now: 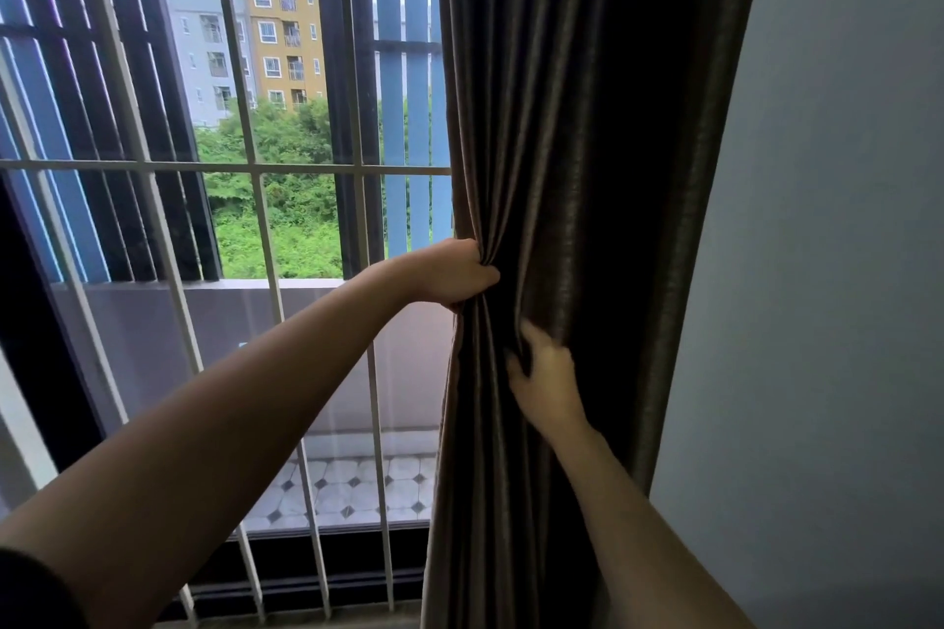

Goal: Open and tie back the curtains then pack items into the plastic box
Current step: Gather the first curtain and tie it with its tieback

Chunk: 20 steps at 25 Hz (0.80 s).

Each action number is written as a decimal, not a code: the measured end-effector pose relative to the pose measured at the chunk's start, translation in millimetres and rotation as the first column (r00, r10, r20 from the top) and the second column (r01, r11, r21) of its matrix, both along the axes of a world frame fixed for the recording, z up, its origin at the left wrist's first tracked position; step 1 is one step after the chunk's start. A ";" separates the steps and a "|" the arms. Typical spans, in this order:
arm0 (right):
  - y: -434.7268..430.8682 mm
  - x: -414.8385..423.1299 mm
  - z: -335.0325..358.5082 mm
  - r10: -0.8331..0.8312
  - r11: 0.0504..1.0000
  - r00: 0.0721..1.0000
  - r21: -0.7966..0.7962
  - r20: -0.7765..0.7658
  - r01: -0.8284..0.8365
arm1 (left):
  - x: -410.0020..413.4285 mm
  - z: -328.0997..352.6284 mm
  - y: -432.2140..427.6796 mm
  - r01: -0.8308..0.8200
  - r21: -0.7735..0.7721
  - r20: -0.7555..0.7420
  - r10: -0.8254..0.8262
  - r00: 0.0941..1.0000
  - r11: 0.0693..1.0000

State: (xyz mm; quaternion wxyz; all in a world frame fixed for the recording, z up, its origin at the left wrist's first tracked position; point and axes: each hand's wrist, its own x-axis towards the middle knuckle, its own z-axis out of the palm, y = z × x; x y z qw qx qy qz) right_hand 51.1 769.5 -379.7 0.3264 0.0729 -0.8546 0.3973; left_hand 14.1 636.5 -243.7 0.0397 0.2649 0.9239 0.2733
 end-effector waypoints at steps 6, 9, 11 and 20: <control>-17.3 8.8 -9.0 0.093 0.993 0.995 0.076 0.028 -0.094 | 0.9 2.6 7.8 -0.049 -0.035 0.032 0.050 0.998 0.998; -17.7 11.6 -8.6 0.097 0.991 0.995 0.096 0.020 -0.098 | -0.6 4.2 9.8 -0.042 -0.045 0.050 0.044 0.998 0.998; -20.2 12.5 -9.8 0.066 0.991 0.998 0.118 0.009 -0.066 | 1.0 4.8 11.8 -0.024 -0.043 0.064 0.027 0.998 0.999; 15.1 31.4 24.9 -0.450 0.891 0.740 -0.189 -0.500 0.414 | 6.7 -4.3 3.8 -0.075 -0.053 -0.165 0.066 0.984 0.996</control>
